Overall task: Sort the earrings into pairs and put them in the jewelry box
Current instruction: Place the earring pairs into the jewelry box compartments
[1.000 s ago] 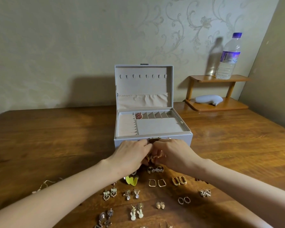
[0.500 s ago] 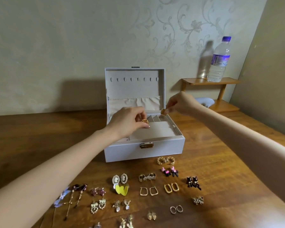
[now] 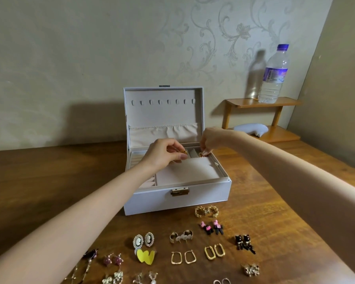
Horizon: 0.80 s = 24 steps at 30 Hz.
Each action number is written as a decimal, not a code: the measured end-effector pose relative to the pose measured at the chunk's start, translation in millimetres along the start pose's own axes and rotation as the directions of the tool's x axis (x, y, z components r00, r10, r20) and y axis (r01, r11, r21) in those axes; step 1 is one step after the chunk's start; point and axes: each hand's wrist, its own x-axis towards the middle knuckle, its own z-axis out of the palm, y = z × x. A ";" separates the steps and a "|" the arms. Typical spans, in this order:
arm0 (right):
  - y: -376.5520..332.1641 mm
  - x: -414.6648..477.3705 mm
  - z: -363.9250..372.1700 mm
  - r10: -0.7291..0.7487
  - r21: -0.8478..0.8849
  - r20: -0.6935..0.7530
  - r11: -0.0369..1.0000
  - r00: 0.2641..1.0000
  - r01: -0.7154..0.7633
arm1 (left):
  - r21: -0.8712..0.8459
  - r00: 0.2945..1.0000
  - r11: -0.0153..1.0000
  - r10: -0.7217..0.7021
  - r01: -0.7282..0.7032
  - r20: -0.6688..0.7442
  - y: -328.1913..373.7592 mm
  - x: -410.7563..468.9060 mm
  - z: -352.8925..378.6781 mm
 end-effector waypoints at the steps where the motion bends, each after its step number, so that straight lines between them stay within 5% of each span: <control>1: -1.4 1.8 -0.7 0.001 -0.005 0.008 1.000 1.000 -0.001 | -0.011 1.000 1.000 -0.006 0.006 -0.007 -0.4 1.5 0.9; 9: -4.6 3.8 5.6 -0.015 -0.082 -0.212 0.997 0.977 -0.003 | -0.095 0.997 0.995 -0.027 0.019 -0.079 0.3 10.0 9.5; 11: -6.9 -0.2 -2.5 -0.023 0.140 -0.285 0.988 0.958 0.065 | -0.095 0.993 0.995 -0.035 0.025 -0.112 2.3 12.6 11.7; 14: -19.4 -15.3 -16.7 -0.076 0.526 -0.203 0.832 0.976 0.174 | -0.081 0.980 0.996 -0.050 0.035 -0.192 7.5 17.8 14.7; 24: -15.9 -19.0 -15.0 -0.034 0.547 -0.261 0.818 0.965 0.177 | 0.013 0.966 0.999 -0.027 0.031 -0.256 12.4 18.4 22.7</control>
